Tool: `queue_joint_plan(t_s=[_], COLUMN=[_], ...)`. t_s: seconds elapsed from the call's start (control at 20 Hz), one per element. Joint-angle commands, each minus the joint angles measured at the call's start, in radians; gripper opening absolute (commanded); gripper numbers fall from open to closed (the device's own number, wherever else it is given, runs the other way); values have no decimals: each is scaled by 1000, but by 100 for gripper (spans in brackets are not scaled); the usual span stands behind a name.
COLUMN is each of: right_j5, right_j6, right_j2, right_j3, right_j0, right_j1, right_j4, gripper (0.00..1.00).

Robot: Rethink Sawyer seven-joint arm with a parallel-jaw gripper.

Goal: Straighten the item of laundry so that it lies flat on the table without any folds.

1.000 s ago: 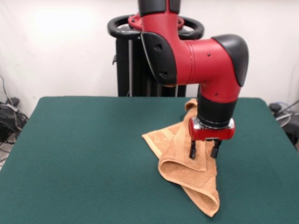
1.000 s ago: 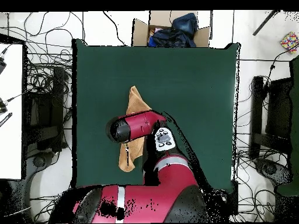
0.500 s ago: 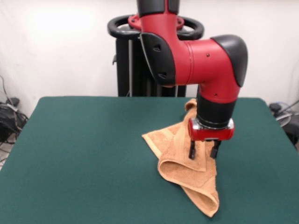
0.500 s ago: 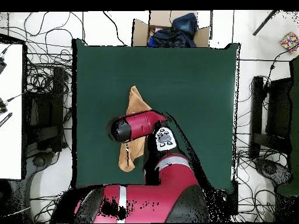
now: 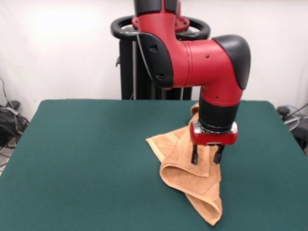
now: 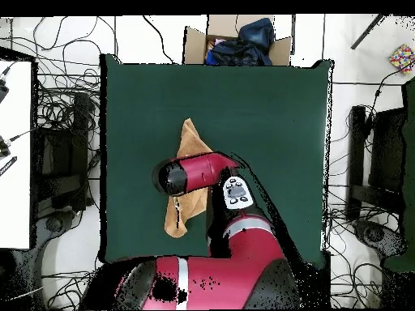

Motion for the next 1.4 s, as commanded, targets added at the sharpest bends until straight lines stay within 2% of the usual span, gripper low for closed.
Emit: queue_joint_plan(t_s=[0.05,0.3,0.6,1.1,1.4], right_j5=[116,161,153,114,59], right_j6=[7,2,12,31,35], right_j2=[69,75,74,72,75], right_j3=[-66,-65,-73,-69,-77], right_j0=[-32,-30,-27,-25,-35], right_j1=[-48,-80,-76,-54,-7], right_j4=[46,52,44,36,22], gripper=[100,100,100,100,100])
